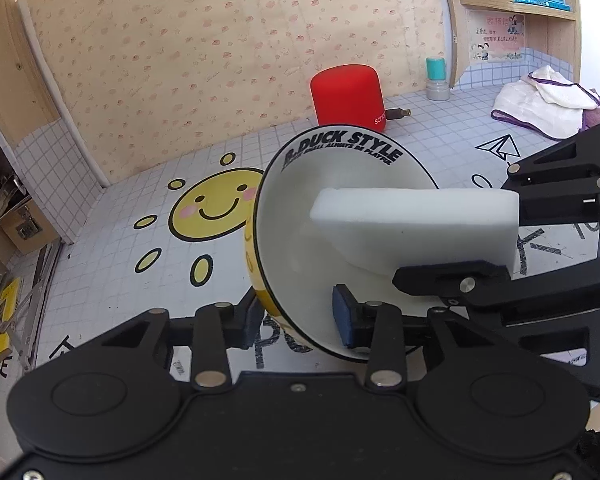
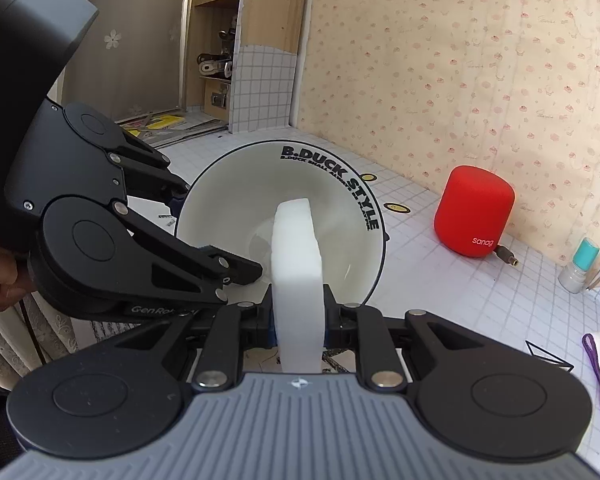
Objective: Clean bowl
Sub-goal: 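Hold the bowl rim with the left gripper while the right gripper rubs the sponge around the inner wall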
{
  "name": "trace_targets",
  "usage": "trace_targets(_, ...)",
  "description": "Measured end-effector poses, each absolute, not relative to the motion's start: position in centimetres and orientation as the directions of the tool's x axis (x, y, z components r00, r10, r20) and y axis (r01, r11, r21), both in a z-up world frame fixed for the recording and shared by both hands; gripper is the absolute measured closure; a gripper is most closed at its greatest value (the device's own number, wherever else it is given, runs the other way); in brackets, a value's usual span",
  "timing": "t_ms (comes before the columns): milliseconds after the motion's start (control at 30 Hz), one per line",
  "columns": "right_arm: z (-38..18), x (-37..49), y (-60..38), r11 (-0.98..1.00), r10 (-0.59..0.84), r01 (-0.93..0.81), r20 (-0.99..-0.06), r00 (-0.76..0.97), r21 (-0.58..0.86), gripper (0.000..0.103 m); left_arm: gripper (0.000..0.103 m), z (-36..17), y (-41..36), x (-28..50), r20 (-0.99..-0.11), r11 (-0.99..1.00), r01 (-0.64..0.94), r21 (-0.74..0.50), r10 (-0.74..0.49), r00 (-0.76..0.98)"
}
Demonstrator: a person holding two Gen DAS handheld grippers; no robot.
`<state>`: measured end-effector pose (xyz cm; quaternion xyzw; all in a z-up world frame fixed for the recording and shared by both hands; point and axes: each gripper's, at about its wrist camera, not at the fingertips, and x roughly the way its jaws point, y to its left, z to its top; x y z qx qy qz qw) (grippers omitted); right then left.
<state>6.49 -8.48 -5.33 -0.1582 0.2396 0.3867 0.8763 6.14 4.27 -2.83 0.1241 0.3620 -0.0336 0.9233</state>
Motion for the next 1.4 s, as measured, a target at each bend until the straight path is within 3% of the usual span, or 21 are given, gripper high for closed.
trace_targets(133, -5.3, 6.5, -8.7, 0.648, 0.613, -0.758, -0.542, 0.575, -0.071, 0.082, 0.063, -2.8, 4.6, 5.7, -0.682, 0.985, 0.09, 0.148, 0.036, 0.73)
trace_targets(267, -5.3, 6.5, -9.0, 0.644, 0.621, -0.763, -0.542, 0.566, -0.059, 0.082, 0.062, -3.4, 5.7, 6.0, -0.703, 0.995, 0.088, 0.042, -0.034, 0.711)
trace_targets(533, -4.9, 6.3, -8.8, 0.634, 0.62, -0.769, -0.543, 0.566, -0.077, 0.082, 0.064, -3.4, 5.2, 6.4, -0.697, 0.98, 0.158, 0.119, -0.03, 0.717)
trace_targets(700, -4.2, 6.1, -8.7, 0.65, 0.584, -0.742, -0.519, 0.624, -0.161, 0.082, 0.064, -3.1, 4.9, 6.6, -0.696, 0.966, 0.197, 0.169, -0.025, 0.718)
trace_targets(1067, -4.5, 5.7, -8.1, 0.561, 0.634, -0.82, -0.579, 0.512, -0.112, 0.082, 0.064, -3.2, 5.1, 6.7, -0.696, 0.956, 0.232, 0.182, -0.042, 0.717)
trace_targets(1400, -4.5, 6.2, -7.9, 0.612, 0.585, -0.776, -0.573, 0.574, -0.153, 0.082, 0.064, -3.2, 5.1, 6.7, -0.695, 0.952, 0.239, 0.191, -0.04, 0.718)
